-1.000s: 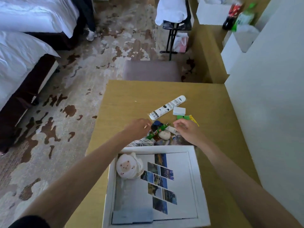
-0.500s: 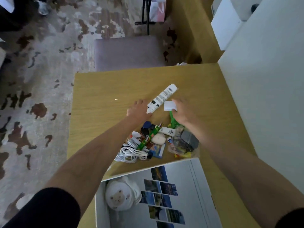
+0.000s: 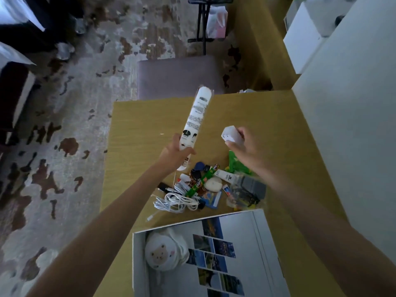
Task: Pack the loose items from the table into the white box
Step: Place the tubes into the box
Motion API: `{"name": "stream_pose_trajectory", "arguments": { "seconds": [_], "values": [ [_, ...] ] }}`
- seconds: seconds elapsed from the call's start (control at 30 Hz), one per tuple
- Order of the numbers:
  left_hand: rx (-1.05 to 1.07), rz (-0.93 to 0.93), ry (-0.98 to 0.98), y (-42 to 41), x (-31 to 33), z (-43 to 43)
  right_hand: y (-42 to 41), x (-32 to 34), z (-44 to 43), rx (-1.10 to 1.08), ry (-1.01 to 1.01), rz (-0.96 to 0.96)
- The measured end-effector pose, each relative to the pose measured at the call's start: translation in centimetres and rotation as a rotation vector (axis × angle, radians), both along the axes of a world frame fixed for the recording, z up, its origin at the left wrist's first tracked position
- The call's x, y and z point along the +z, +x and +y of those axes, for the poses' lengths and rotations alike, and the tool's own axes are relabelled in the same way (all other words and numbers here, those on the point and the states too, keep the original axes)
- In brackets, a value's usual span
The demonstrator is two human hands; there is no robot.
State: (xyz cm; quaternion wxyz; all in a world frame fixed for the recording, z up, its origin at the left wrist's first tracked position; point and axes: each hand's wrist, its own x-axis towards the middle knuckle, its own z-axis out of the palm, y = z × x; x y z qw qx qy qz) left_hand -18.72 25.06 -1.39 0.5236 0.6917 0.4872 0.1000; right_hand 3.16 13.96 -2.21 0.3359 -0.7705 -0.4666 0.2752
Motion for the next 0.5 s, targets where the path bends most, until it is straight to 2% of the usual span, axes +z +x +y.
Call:
{"name": "stream_pose_trajectory", "arguments": {
  "seconds": [0.1,0.3,0.4,0.5],
  "values": [
    [0.067,-0.114,0.008,-3.3,4.5,-3.3,-1.8,4.8,-3.8,-0.021,0.084,0.258],
    [0.086,-0.185,0.010,-9.2,8.3,-13.7,-5.5,9.0,-12.0,0.185,0.068,0.415],
    [0.063,-0.193,-0.006,-11.7,8.1,-18.7,-8.2,8.3,-15.6,0.361,-0.061,0.332],
    [0.138,-0.189,0.017,-13.6,7.7,-22.4,-10.6,6.9,-18.9,0.503,-0.153,0.267]
  ]
}}
